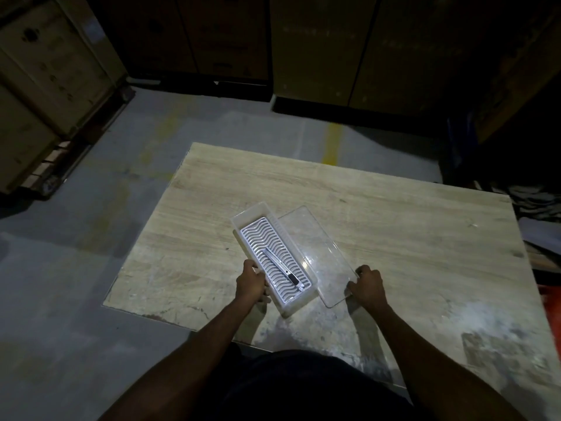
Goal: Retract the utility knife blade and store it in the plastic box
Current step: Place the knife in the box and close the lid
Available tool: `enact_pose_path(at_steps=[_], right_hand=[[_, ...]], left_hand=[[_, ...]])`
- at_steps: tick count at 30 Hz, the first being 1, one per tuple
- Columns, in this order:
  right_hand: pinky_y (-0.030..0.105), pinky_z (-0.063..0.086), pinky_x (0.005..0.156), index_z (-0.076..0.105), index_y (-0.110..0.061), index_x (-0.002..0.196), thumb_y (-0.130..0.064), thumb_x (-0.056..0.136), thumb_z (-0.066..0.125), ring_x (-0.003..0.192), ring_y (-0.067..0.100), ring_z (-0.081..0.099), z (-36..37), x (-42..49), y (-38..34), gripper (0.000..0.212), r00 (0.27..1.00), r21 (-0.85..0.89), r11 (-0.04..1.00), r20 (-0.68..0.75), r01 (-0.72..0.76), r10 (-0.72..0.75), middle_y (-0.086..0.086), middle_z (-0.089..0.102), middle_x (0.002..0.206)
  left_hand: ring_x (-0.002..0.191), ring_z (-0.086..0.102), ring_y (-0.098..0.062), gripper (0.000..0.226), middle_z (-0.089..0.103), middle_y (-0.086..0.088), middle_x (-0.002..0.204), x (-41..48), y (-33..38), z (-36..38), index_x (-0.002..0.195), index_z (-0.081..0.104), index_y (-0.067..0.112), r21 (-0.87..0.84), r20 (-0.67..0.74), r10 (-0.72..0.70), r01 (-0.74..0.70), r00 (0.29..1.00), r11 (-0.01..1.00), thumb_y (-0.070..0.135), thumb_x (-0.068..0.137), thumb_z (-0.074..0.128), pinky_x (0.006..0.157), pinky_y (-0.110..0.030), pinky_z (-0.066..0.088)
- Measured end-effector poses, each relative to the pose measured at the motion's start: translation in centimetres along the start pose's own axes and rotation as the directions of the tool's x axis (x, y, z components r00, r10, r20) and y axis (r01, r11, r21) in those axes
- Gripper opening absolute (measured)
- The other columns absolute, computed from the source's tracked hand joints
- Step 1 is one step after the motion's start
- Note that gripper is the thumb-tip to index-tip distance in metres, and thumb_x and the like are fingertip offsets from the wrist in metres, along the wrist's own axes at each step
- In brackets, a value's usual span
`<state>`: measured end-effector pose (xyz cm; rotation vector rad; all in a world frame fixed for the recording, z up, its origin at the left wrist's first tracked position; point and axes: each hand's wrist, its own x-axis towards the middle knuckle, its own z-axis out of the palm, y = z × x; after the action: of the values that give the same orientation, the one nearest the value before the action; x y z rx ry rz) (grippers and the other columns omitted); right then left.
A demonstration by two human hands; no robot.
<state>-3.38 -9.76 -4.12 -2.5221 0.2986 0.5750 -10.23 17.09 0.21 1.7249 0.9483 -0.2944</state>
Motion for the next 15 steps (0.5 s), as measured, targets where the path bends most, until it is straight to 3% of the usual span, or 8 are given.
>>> enact_pose_path(at_steps=[2,5,8,12,15], right_hand=[[0.029,0.037,0.074,0.053,0.001,0.115,-0.009,0.075,0.069,0.1,0.038,0.055,0.0,0.0,-0.4,0.044,1.0,0.029,0.999,0.005,-0.015,0.015,0.027,0.055,0.113],[0.031,0.043,0.08,0.053,-0.002,0.118,-0.005,0.077,0.067,0.104,0.036,0.053,-0.6,-0.5,-2.5,0.043,1.0,0.02,1.0,-0.001,0.014,-0.014,0.025,0.051,0.119],[0.027,0.04,0.077,0.058,-0.003,0.114,0.005,0.075,0.062,0.1,0.034,0.055,-1.2,-1.3,-5.7,0.04,0.98,0.045,0.981,-0.077,0.186,-0.183,0.024,0.05,0.115],[0.032,0.045,0.077,0.065,-0.005,0.11,0.002,0.078,0.058,0.097,0.033,0.056,-1.2,-2.6,-10.3,0.033,0.855,-0.067,0.867,-0.142,0.494,-0.498,0.017,0.059,0.104],[0.04,0.051,0.075,0.066,-0.01,0.112,-0.011,0.084,0.058,0.097,0.032,0.054,-1.2,-3.7,-13.4,0.029,0.735,-0.23,0.742,-0.136,0.629,-0.665,0.012,0.063,0.104]], left_hand=[[0.05,0.056,-0.023,0.013,0.06,-0.014,0.076,-0.3,0.2,-0.1,0.109,0.045,0.014,-0.013,0.013,-0.018,0.018,1.0,1.0,0.011,0.096,0.047,0.032,-0.022,0.044],[0.049,0.055,-0.024,0.016,0.059,-0.015,0.076,-0.4,0.3,-0.3,0.112,0.045,0.012,-0.015,0.033,-0.025,0.026,0.999,1.0,0.011,0.096,0.047,0.032,-0.022,0.045],[0.052,0.058,-0.025,0.018,0.062,-0.016,0.08,-0.4,0.5,-0.5,0.113,0.044,0.012,0.029,0.04,-0.022,0.021,0.999,0.999,0.013,0.095,0.047,0.037,-0.025,0.046],[0.058,0.061,-0.026,0.016,0.066,-0.024,0.094,-0.5,0.8,-0.5,0.112,0.044,0.013,0.057,0.046,-0.018,0.016,0.999,0.998,0.014,0.096,0.044,0.039,-0.026,0.047],[0.067,0.068,-0.035,0.014,0.067,-0.025,0.099,-0.6,1.1,-0.5,0.109,0.044,0.015,0.046,0.045,-0.025,0.023,0.999,0.999,0.015,0.095,0.045,0.049,-0.039,0.059]])
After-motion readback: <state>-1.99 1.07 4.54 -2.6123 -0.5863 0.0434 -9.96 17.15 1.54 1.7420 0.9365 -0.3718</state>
